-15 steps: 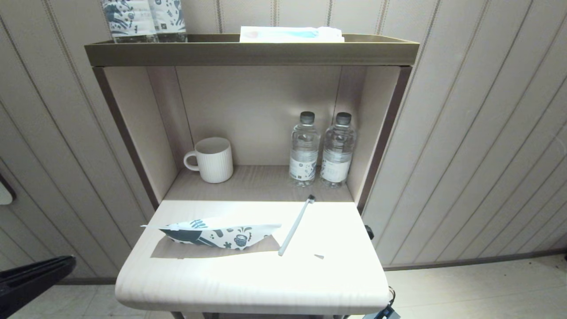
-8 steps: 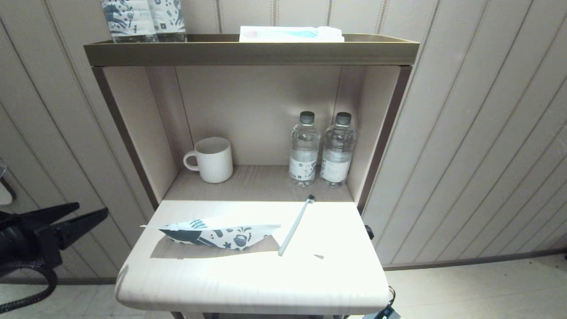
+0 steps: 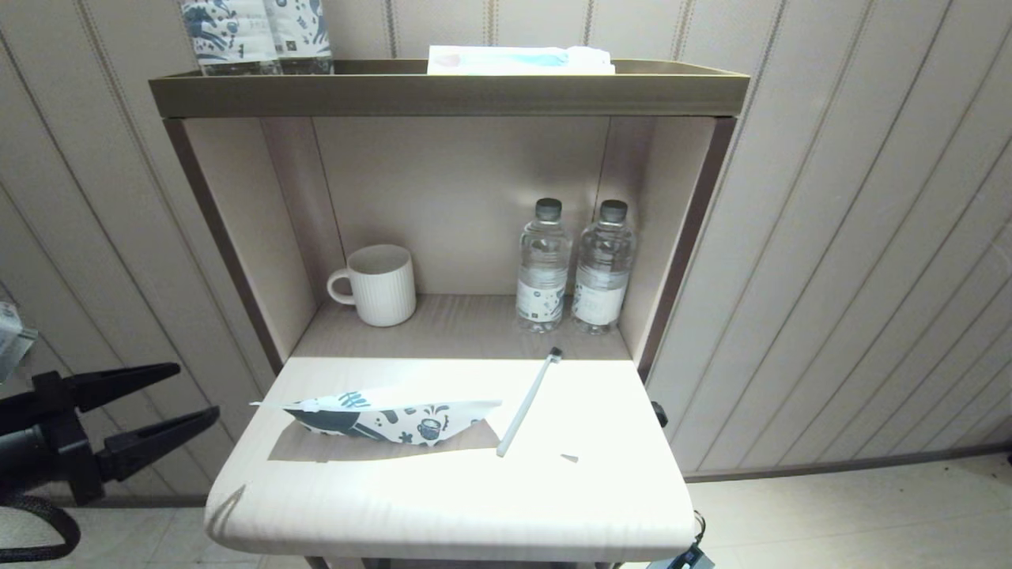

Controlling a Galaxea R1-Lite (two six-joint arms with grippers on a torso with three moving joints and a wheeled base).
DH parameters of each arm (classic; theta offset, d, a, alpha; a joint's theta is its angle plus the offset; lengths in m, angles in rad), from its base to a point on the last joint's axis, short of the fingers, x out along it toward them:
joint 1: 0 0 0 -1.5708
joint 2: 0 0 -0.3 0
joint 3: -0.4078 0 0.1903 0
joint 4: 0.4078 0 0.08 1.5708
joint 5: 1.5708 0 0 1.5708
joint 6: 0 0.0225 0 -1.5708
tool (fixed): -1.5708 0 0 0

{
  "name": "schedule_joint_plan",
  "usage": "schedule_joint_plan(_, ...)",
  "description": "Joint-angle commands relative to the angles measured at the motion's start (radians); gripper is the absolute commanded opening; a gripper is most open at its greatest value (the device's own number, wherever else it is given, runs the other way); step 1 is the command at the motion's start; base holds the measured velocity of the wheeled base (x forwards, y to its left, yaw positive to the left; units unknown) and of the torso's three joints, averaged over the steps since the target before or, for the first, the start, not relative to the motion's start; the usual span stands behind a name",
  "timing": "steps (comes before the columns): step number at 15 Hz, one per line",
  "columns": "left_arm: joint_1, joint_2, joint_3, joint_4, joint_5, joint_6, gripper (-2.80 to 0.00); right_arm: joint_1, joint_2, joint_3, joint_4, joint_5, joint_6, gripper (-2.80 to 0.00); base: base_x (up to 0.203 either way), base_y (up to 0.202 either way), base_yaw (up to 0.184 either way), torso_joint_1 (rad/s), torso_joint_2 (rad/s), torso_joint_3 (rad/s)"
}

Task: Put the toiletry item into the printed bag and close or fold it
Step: Pick up the storage bag

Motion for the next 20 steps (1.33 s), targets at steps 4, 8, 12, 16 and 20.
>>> schedule_joint_plan(4, 0.178, 0.134, 0.003, -0.006, -0.346, 0.206, 0.0, 0.001, 0.002, 0.0, -0.001, 0.0, 0.0, -2.8, 0.0, 0.0, 0.0, 0.0, 0.0, 0.0)
schedule_joint_plan(8, 0.219, 0.235, -0.017, -0.008, -0.481, 0.267, 0.0, 0.001, 0.002, 0.0, -0.001, 0.0, 0.0, -2.8, 0.0, 0.0, 0.0, 0.0, 0.0, 0.0)
schedule_joint_plan(12, 0.218, 0.269, -0.059, 0.017, -0.461, 0.365, 0.0, 0.001, 0.002, 0.0, -0.001, 0.0, 0.0, -2.8, 0.0, 0.0, 0.0, 0.0, 0.0, 0.0)
schedule_joint_plan(16, 0.199, 0.26, -0.077, 0.261, -0.386, 0.513, 0.0, 0.001, 0.002, 0.0, -0.001, 0.0, 0.0, -2.8, 0.0, 0.0, 0.0, 0.0, 0.0, 0.0)
schedule_joint_plan(20, 0.201, 0.266, -0.091, 0.388, -0.342, 0.659, 0.0, 0.001, 0.002, 0.0, -0.001, 0.0, 0.0, -2.8, 0.0, 0.0, 0.0, 0.0, 0.0, 0.0)
